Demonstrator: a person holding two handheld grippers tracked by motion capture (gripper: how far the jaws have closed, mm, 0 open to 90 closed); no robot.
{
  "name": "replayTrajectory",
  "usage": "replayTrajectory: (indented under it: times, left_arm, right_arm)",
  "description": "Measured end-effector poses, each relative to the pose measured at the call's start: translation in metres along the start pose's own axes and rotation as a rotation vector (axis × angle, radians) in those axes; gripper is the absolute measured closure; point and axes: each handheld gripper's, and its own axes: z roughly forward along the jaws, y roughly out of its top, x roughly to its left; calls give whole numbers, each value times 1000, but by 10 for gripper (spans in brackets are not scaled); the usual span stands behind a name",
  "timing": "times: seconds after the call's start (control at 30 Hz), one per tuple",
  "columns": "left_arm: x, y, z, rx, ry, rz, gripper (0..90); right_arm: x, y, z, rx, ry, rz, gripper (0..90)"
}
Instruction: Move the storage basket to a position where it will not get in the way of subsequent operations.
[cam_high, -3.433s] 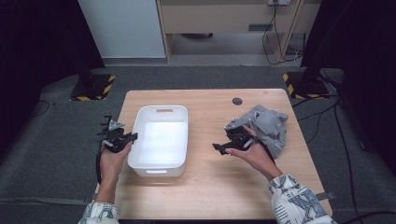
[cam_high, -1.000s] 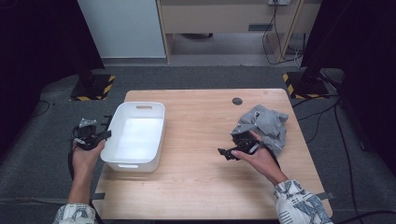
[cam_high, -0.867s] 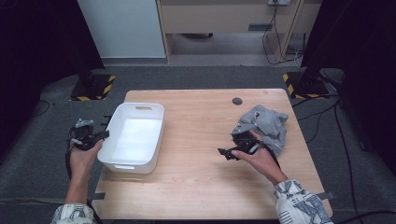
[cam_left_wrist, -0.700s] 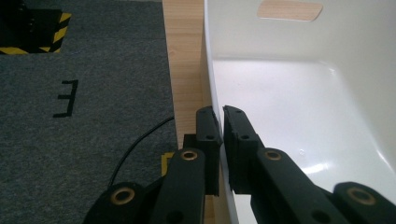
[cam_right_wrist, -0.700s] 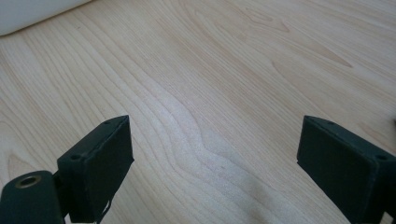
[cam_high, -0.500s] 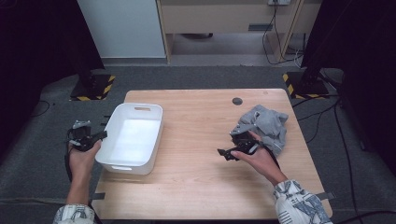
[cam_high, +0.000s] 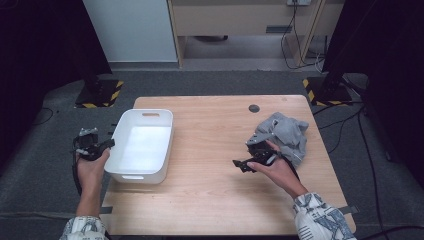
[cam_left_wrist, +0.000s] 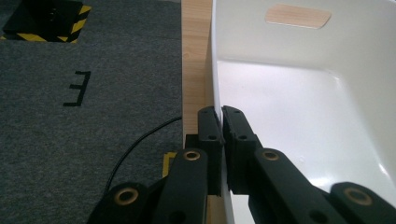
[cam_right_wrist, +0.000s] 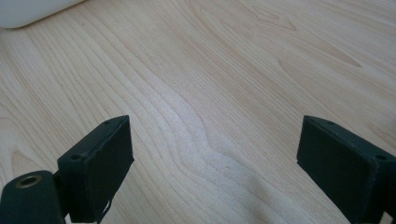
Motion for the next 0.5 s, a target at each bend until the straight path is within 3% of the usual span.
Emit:
replayTrajectory:
  times: [0.17, 0.5]
  left_arm:
    - [0, 1, 1, -4, 8, -8, 864]
    - [6, 3, 5, -9, -24, 1, 863]
  right_arm:
    - [1, 0, 0, 4, 4, 0, 106]
    - [1, 0, 1, 7, 7, -3, 106]
